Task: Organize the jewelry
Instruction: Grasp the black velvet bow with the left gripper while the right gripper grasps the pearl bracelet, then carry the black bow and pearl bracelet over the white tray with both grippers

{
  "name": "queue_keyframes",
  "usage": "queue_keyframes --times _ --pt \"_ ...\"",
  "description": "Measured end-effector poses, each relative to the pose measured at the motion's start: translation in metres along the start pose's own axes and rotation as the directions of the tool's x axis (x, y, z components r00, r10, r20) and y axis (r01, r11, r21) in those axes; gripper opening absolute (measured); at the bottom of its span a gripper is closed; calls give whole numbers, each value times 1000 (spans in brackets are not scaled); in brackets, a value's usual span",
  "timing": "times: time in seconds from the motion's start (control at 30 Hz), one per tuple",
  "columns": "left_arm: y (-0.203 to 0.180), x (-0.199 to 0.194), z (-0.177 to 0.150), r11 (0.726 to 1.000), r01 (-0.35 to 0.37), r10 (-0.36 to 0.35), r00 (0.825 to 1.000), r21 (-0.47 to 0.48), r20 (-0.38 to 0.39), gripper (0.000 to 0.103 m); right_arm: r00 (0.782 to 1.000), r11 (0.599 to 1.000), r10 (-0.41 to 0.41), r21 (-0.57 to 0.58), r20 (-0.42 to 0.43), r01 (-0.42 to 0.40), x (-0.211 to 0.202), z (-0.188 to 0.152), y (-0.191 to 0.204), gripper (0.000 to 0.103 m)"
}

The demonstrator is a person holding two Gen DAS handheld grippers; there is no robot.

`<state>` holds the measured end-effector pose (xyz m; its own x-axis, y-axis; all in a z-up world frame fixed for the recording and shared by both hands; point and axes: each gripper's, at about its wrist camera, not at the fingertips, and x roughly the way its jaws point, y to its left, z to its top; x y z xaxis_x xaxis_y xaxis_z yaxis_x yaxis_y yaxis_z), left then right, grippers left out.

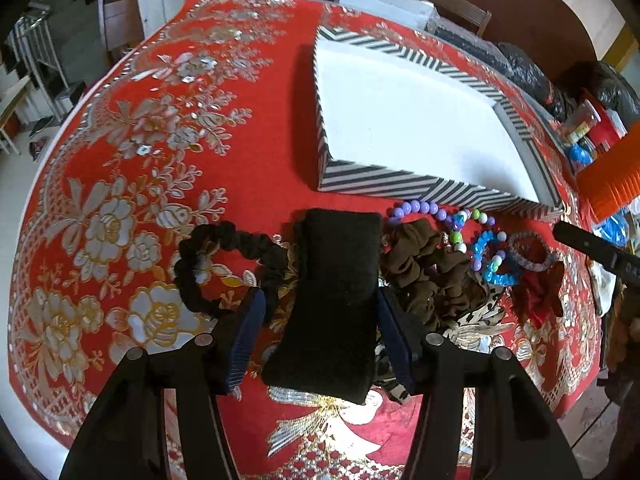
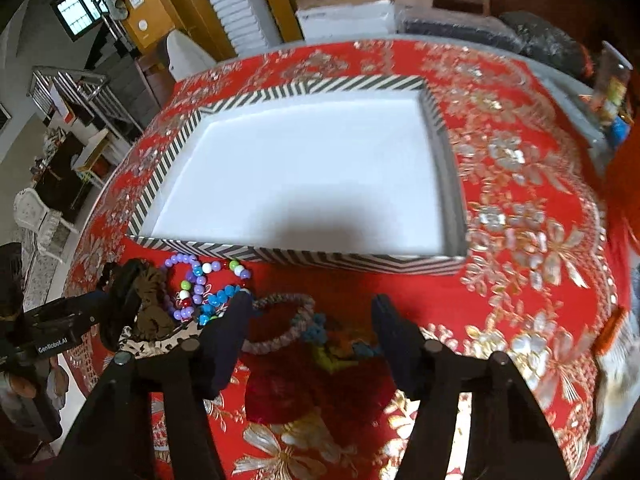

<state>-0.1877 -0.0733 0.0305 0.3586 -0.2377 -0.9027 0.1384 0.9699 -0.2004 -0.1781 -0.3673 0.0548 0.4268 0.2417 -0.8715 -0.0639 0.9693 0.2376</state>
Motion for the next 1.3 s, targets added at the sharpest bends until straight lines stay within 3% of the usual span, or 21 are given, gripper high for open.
queue_keyframes --times 0.1,0.17,0.3,0.37,0.7,0.9,0.97,1.1,1.3 --pt "-1 6 1 1000 2 -2 1000 24 -12 45 998 1000 29 11 -52 -28 16 0 1 61" --pt "-1 4 1 999 19 -19 1000 31 -8 23 996 1000 31 8 -79 -30 24 -1 1 55" --pt "-4 1 2 998 17 -16 1000 57 -11 8 993 999 44 4 -109 -44 34 -5 2 18" --pt "-3 -3 4 998 23 -23 1000 51 -3 4 995 999 51 -1 -89 -52 30 -5 5 16" --pt "-10 -43 14 997 60 -63 996 56 63 3 992 992 124 6 14 -124 -13 -4 5 16" --pt "-13 -46 12 998 46 -49 996 46 70 3 990 992 122 37 -73 -120 -6 -15 -12 17" --pt "-14 -47 11 998 45 -48 996 46 71 3 988 993 117 45 -103 -113 -2 -20 -18 20" --pt "-13 -54 12 998 39 -43 995 43 92 3 985 993 114 58 -129 -107 2 -20 -26 37" --pt "-3 -68 22 1000 25 -27 991 18 131 3 983 989 131 85 -130 -120 5 -4 -33 42"
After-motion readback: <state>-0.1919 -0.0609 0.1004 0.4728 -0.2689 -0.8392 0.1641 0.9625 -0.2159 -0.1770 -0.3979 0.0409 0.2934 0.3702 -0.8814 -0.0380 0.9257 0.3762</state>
